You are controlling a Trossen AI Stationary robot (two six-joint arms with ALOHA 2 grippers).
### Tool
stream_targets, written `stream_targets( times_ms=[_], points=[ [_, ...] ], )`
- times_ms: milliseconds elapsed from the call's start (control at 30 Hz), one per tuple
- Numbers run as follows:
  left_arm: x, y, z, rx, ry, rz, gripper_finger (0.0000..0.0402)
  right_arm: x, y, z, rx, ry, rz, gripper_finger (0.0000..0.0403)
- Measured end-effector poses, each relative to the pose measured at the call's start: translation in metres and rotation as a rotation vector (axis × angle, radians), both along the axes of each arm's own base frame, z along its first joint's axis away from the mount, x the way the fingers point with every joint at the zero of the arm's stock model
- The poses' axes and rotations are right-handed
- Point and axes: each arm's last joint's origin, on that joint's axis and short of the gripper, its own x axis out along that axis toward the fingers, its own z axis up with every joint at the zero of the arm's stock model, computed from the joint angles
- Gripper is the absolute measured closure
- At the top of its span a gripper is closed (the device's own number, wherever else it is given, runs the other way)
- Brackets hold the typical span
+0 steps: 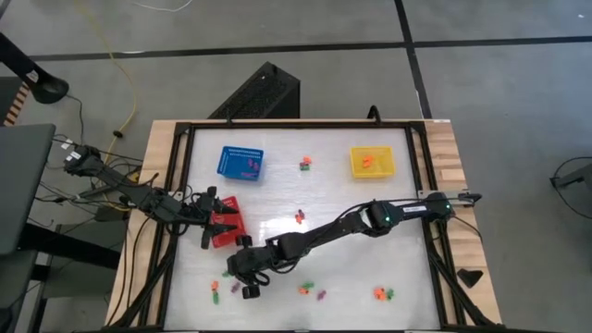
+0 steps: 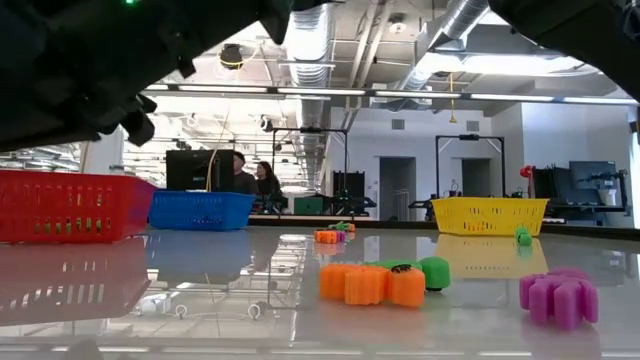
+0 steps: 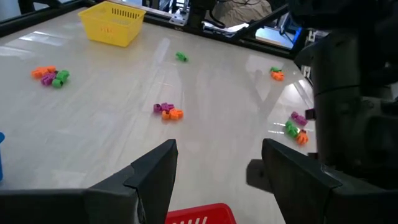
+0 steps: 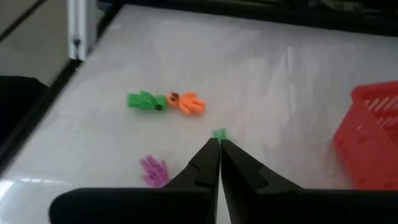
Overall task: Sort Halloween decoration
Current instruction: Put the green skeleton toy into the red bin
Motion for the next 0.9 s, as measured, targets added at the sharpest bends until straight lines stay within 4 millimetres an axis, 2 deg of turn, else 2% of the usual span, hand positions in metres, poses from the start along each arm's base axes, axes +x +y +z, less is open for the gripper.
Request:
stream_targets(
  times_ms=[133, 267, 400, 567, 667, 767, 900],
  points=[
    [0.000, 0.000, 0.000, 0.000, 0.000, 0.000, 0.0175, -0.001, 0.004, 0.001, -0.005, -0.008, 0.011, 0.0360],
    [0.000, 0.000, 0.000, -0.001, 0.000, 0.000, 0.0175, 0.004, 0.006, -0.014, -0.006, -0.031, 0.016, 0.0327],
    [0.000, 0.000, 0.000, -0.002, -0.001, 0.001, 0.0175, 0.011, 0.007, -0.035, 0.005, -0.071, 0.013, 0.0267],
    [0.000, 0.000, 0.000, -0.001, 0.001, 0.001, 0.0175, 0.015, 0.003, -0.040, -0.014, -0.107, 0.019, 0.0178],
    [0.000, 0.000, 0.000, 0.002, 0.003, 0.001, 0.0175, 0.017, 0.004, -0.052, -0.012, -0.114, 0.017, 0.0140],
    [0.000, 0.000, 0.000, 0.003, 0.003, 0.002, 0.0175, 0.019, 0.000, -0.055, -0.010, -0.121, 0.010, 0.0124],
    [0.000, 0.000, -0.001, 0.005, 0.006, 0.002, 0.0175, 0.022, -0.005, -0.066, 0.007, -0.113, -0.011, 0.0122]
  ],
)
